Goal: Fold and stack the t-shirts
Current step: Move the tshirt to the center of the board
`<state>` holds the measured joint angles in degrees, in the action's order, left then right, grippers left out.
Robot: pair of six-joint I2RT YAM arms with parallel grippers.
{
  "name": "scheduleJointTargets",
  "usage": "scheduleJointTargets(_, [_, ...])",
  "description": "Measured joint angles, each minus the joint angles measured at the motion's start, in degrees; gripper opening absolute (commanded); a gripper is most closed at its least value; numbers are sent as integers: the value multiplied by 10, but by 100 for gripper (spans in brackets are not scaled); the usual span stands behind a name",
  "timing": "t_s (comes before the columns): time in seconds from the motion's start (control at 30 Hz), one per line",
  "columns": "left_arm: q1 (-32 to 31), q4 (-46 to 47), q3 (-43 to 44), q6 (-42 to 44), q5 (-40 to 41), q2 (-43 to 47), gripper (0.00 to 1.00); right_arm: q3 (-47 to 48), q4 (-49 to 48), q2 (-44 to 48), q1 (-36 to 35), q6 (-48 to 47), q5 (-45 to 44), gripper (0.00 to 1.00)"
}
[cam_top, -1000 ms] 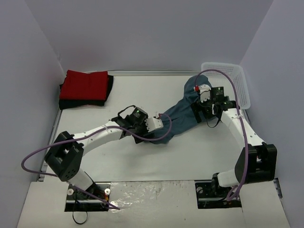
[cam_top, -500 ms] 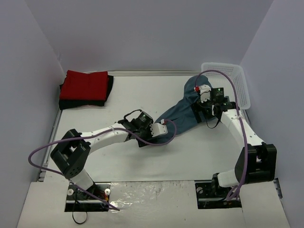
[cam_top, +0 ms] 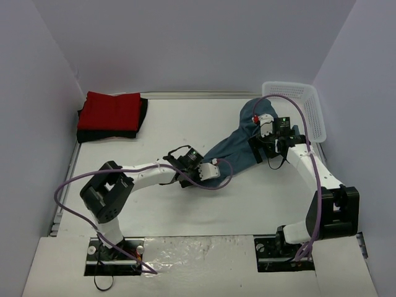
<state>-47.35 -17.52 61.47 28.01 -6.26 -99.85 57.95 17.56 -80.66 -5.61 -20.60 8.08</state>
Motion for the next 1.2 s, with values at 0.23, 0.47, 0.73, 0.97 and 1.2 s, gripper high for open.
scheduleJointTargets(0.23, [-6,-2,3,3,17,-10,2,-3,0,0,0,0,-2,100])
scheduleJointTargets(0.47, [-1,-17,2,5,47,45,2,-3,-1,0,2,0,-3,100])
scheduleJointTargets(0.73, [51,7,19,25,125,272,2,-3,-6,4,18,11,-13,100])
scheduleJointTargets(0.97, [94,20,19,25,169,337,2,-3,-7,5,19,13,-15,100])
scheduleJointTargets(1.2, [130,29,-17,10,223,336,2,-2,-7,5,19,13,-17,100])
